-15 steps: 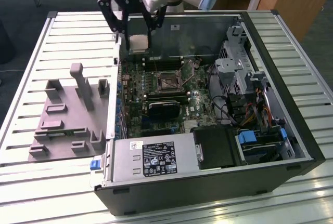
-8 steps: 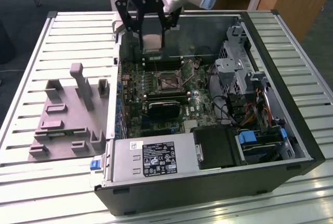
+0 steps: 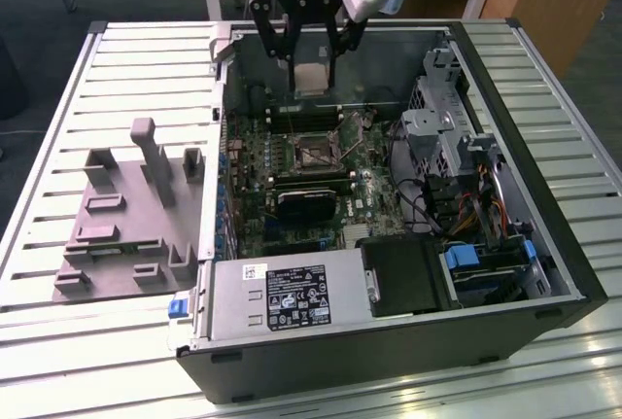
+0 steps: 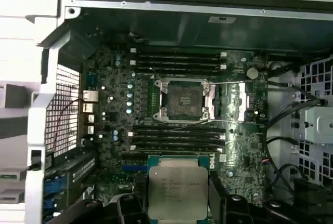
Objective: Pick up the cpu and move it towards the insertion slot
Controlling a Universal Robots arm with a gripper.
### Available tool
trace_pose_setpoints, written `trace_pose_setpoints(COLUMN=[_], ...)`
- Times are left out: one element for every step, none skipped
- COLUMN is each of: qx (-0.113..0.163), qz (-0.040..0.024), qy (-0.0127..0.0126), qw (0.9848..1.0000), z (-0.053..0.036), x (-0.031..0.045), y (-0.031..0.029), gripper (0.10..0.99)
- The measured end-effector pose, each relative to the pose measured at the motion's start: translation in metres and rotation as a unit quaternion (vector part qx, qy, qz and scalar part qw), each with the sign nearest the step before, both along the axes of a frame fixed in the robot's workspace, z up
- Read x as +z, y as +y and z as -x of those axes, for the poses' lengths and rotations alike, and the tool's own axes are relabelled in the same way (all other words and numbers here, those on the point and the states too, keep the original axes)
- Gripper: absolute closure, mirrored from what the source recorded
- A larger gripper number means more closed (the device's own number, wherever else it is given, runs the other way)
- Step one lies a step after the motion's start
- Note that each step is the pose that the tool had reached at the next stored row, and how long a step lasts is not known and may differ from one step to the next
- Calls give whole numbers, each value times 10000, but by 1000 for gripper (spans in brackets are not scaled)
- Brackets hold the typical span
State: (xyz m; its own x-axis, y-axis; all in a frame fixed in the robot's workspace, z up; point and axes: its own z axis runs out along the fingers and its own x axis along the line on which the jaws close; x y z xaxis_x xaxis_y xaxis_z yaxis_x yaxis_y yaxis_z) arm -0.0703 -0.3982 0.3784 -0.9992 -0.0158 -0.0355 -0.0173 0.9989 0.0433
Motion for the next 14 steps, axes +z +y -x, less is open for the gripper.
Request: trace_pose_setpoints(qx=[0, 0, 0, 1, 1, 0, 0, 0, 0, 0, 0, 0, 0, 0], qz=[0, 0, 0, 1, 1, 1, 1, 1, 0, 1, 1, 1, 1, 1], qy=[1, 2, 3, 4, 4, 4, 4, 5, 5, 6, 6, 7, 8, 9], qw=[10000, 10000, 10000, 10000, 10000, 10000, 10000, 10000, 10000, 10000, 10000, 10000, 10000, 10000], z=[-35, -64, -92, -114, -132, -150, -166, -183, -203, -223, -242, -261, -279, -296], x=[-4, -9, -16, -22, -29, -37, -46, -53, -62, -70, -78, -88, -96, -105], y=[7, 16, 28, 40, 52, 66, 81, 97, 115, 131, 147, 162, 177, 191], gripper=[541, 541, 541, 541, 541, 541, 541, 541, 541, 541, 541, 541, 541, 541])
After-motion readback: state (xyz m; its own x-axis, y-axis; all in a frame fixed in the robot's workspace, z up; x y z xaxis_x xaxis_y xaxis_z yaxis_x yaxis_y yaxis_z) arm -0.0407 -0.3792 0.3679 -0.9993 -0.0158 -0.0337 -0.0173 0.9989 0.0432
